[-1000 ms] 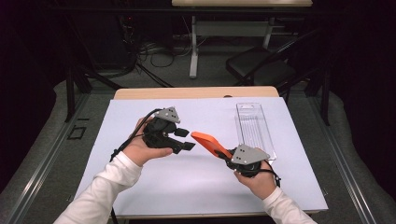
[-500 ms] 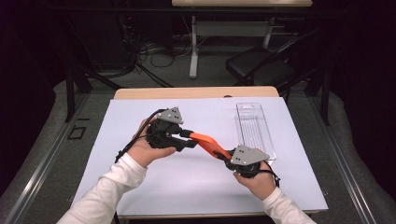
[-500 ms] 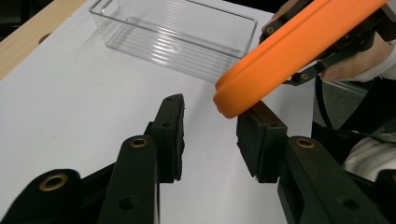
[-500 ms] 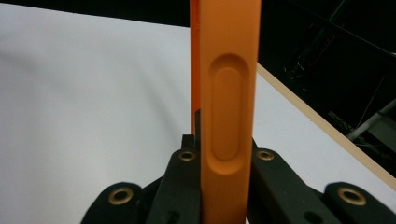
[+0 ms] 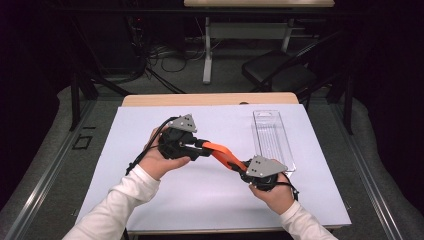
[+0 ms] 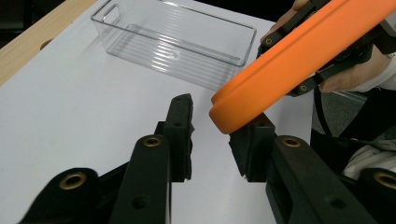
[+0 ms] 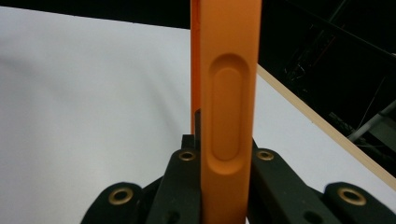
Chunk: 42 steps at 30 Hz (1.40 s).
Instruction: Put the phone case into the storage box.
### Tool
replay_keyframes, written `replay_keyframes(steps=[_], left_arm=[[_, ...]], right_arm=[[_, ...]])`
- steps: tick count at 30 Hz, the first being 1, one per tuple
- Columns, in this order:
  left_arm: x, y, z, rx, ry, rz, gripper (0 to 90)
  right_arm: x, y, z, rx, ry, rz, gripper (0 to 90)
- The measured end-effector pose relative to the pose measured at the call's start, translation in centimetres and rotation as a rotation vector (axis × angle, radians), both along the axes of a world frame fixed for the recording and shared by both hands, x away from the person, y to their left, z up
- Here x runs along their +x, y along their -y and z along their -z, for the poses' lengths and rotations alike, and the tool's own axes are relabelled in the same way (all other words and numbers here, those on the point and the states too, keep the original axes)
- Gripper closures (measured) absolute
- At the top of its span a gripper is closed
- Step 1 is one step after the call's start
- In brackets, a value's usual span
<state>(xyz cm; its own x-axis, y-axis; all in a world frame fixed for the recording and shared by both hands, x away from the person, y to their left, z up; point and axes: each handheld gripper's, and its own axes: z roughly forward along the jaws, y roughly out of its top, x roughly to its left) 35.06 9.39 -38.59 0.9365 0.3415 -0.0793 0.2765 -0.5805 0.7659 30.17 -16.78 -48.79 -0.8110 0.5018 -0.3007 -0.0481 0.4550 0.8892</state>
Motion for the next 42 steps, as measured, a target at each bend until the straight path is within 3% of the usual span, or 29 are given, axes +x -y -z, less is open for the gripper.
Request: replay_keyframes(steps=[11,18,42], left_arm=[[-0.06,0.06,0.22,-0.020,-0.017,-0.004,78.1],[-0.35,0.06,0.24,-0.031,-0.042,-0.036,79.3],[-0.75,0.44,0.15,-0.011,-0.091,-0.107,81.5]], right_arm=[[0.03,-0.02,0.09,-0.002,-0.008,-0.002,87.4],[0.05,-0.04,0.12,0.000,-0.006,-0.009,87.4],[0.00,-0.02,0.17,0.016,-0.062,-0.014,86.6]])
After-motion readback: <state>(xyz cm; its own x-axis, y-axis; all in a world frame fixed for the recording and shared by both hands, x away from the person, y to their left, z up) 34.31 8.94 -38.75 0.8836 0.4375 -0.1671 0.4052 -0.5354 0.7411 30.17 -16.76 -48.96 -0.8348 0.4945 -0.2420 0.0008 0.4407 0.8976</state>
